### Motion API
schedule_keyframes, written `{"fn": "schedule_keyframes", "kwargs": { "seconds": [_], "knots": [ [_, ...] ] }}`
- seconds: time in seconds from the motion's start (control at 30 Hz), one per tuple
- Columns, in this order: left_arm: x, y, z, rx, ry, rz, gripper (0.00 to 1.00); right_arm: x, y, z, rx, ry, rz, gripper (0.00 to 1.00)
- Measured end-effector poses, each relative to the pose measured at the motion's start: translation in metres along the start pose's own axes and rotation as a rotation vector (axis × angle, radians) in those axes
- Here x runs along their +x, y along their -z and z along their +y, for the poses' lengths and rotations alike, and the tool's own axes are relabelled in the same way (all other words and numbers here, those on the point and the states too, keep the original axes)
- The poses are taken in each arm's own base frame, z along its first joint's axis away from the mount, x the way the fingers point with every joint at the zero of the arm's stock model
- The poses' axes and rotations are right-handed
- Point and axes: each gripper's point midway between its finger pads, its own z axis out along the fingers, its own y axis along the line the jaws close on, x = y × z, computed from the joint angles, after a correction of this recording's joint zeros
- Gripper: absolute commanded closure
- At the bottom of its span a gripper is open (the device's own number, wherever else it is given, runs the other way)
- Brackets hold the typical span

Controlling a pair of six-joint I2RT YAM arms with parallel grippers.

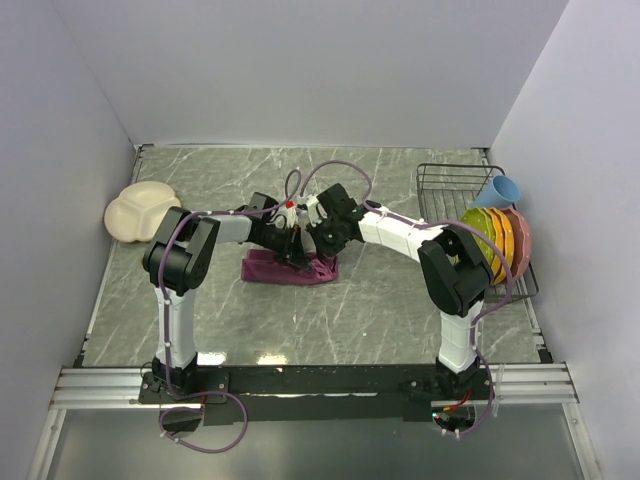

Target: Fold the napkin into a case and place the utensils inside

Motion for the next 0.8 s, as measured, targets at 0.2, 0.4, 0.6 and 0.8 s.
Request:
{"fn": "schedule_keyframes", "kwargs": {
  "seconds": [0.2, 0.4, 0.6, 0.8],
  "knots": [
    [-0.006, 0.001, -0.003, -0.002, 0.0, -0.006, 0.99, 0.002, 0.0, 0.004, -0.023, -0.001, 0.006, 1.0],
    [-0.024, 0.003, -0.011, 0.002, -0.009, -0.032, 0.99, 0.002, 0.0, 0.004, -0.026, 0.001, 0.006, 1.0],
    [-0.031, 0.002, -0.01, -0.017, -0.012, -0.037, 0.99, -0.004, 0.002, 0.002, -0.016, 0.002, -0.005, 1.0],
    [-0.027, -0.008, 0.007, -0.043, 0.029, -0.015, 0.99, -0.009, 0.005, -0.004, -0.002, -0.008, -0.017, 1.0]
  ]
}}
